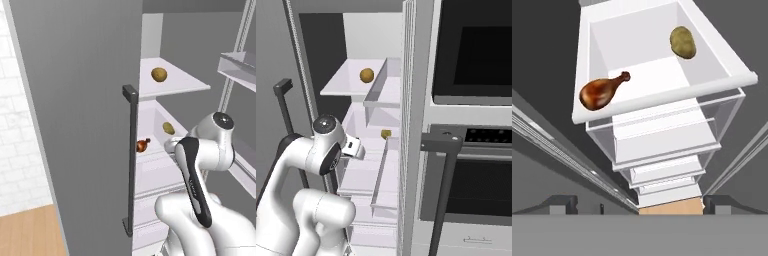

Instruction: Place one potato and one chicken drumstick in each tupperware on the nearby counter, to pack two identical lunches.

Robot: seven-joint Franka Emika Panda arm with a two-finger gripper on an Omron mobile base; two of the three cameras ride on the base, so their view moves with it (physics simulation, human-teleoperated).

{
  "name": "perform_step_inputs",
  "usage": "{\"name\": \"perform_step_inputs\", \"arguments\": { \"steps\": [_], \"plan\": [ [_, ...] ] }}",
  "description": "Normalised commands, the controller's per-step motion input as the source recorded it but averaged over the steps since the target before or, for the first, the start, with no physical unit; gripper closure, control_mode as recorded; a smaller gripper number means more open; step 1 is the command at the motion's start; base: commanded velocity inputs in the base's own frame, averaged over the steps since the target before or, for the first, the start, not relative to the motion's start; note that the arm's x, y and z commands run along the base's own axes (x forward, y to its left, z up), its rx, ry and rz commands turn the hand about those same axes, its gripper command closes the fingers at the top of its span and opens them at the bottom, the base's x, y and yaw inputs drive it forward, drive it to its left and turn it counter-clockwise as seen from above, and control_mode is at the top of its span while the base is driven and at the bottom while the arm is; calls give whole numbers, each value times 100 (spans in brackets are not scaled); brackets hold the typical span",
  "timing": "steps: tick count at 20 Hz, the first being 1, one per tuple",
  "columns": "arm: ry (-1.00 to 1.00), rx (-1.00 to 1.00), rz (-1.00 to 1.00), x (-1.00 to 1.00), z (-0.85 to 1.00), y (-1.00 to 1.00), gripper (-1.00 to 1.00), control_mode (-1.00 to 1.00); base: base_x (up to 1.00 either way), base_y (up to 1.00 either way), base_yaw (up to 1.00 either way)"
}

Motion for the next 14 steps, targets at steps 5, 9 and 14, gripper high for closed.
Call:
{"name": "perform_step_inputs", "arguments": {
  "steps": [5, 9, 14],
  "plan": [
    [0, -10, 26, 2, -7, 0, -100, -100, 0, 0, 0],
    [0, -17, 39, 4, 0, 0, -100, -100, 0, 0, 0],
    [0, -26, 45, 19, 0, 1, -100, -100, 0, 0, 0]
  ]
}}
